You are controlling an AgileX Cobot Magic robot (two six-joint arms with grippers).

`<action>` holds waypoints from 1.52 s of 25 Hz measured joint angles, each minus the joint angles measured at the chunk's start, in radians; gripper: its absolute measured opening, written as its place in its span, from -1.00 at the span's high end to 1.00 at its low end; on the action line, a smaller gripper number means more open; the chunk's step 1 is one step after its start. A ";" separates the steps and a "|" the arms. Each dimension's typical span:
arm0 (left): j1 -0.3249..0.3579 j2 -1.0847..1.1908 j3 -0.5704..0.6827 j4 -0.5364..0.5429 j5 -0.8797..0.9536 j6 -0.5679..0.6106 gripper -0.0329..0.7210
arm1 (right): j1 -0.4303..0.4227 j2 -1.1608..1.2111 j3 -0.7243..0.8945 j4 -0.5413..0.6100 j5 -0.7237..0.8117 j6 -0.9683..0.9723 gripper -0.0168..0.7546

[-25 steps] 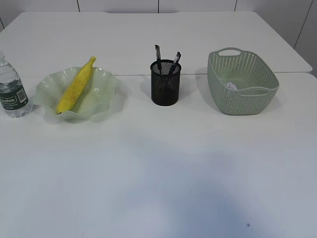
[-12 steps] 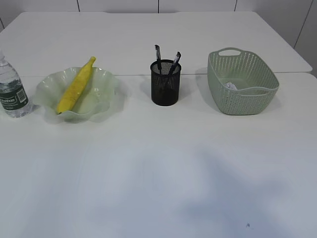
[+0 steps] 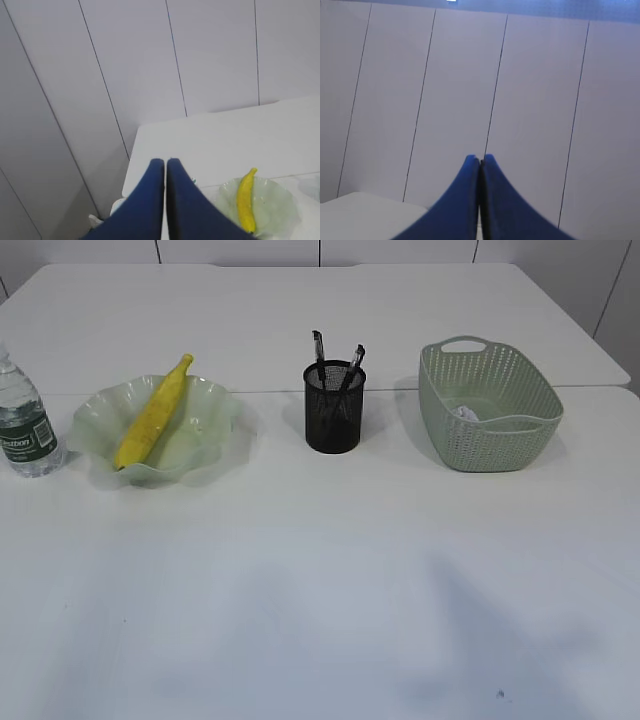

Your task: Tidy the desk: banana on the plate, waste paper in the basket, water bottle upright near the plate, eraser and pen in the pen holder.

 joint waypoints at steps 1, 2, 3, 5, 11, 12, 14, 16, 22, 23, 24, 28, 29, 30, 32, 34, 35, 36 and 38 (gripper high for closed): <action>0.000 0.000 0.000 0.000 0.008 0.000 0.98 | 0.000 -0.016 0.030 0.010 0.000 0.000 0.99; 0.000 0.000 0.000 0.002 0.021 0.000 0.98 | 0.000 -0.031 0.053 0.019 0.000 0.000 0.98; 0.000 0.000 0.000 0.005 0.031 0.000 0.98 | 0.000 -0.055 0.083 0.029 0.000 0.000 0.98; 0.000 0.000 0.000 0.004 0.055 0.000 0.98 | 0.000 -0.091 0.123 0.040 0.000 0.000 0.98; 0.000 -0.002 0.000 0.006 0.073 -0.002 0.98 | 0.000 -0.214 0.216 0.105 0.002 0.000 0.98; 0.000 -0.002 0.000 0.006 0.073 -0.004 0.98 | 0.000 -0.229 0.216 0.137 0.003 0.000 0.98; 0.000 -0.002 0.000 0.004 0.073 -0.004 0.98 | 0.000 -0.259 0.211 0.176 0.008 0.000 0.98; 0.000 -0.002 0.000 0.004 0.073 -0.004 0.98 | 0.000 -0.274 0.189 0.181 0.023 0.000 0.98; 0.000 -0.002 0.000 -0.009 0.059 -0.005 0.98 | 0.000 -0.278 0.158 0.188 0.114 -0.033 0.97; 0.000 -0.002 0.000 -0.015 0.058 -0.005 0.98 | 0.000 -0.278 0.153 0.188 0.114 -0.038 0.97; 0.000 -0.002 0.000 -0.026 0.055 -0.005 0.98 | 0.000 -0.278 0.149 0.190 0.107 -0.040 0.96; 0.000 -0.002 0.000 -0.072 0.045 -0.005 0.98 | 0.000 -0.278 0.111 0.190 0.060 -0.044 0.95; 0.000 -0.002 0.000 -0.078 0.047 -0.008 0.98 | 0.000 -0.278 0.107 0.190 0.052 -0.044 0.95; 0.000 -0.002 0.000 -0.078 0.052 -0.013 0.98 | 0.000 -0.279 0.105 0.190 0.047 -0.044 0.94; 0.000 -0.002 0.000 -0.085 0.100 -0.018 0.98 | 0.000 -0.283 0.102 0.184 0.033 -0.044 0.93; 0.000 -0.014 0.000 -0.085 0.167 -0.019 0.98 | 0.000 -0.294 0.102 0.171 0.024 -0.044 0.93; 0.000 -0.028 0.004 -0.087 0.198 -0.019 0.98 | 0.000 -0.302 0.102 0.158 0.023 -0.044 0.93; 0.000 -0.048 0.004 -0.087 0.223 -0.019 0.98 | 0.000 -0.310 0.100 0.149 0.020 -0.044 0.93; 0.000 -0.094 0.004 -0.089 0.250 -0.021 0.98 | 0.000 -0.320 0.101 0.128 0.020 -0.045 0.92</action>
